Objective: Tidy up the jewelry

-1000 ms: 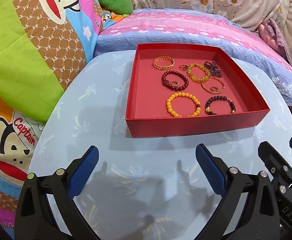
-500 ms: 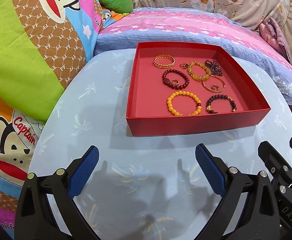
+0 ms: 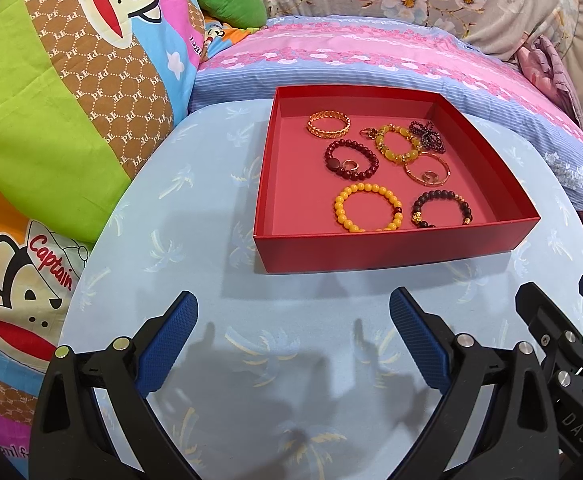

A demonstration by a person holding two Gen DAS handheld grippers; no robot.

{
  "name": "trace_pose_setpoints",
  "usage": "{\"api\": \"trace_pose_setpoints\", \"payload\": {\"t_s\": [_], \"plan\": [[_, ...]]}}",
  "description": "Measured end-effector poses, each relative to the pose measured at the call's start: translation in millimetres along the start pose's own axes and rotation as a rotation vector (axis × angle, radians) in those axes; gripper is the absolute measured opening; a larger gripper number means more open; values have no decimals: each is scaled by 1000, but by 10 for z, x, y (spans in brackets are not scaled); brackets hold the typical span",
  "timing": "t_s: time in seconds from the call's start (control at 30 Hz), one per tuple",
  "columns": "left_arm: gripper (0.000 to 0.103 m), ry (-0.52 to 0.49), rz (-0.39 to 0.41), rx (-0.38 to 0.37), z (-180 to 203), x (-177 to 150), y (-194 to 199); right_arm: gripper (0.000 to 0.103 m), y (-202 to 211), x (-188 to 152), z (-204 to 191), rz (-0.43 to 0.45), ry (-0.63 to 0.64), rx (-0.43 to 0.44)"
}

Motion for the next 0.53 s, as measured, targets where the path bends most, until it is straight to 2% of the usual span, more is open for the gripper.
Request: {"api": "trace_pose_setpoints", "payload": {"t_s": [0.53], "plan": [[92,-11,17,17,3,34,40,91,1,2,5,2,-1,-1]]}}
Point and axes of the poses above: each gripper's, at about its wrist camera, not at the fingertips, and y roughly against the way its jaws point, z to its right, x to its top, the point moved 4 cm from there along -y, roughly the way its jaws point, and after that the axes turned 8 degrees about -y, right-handed, at the moved point
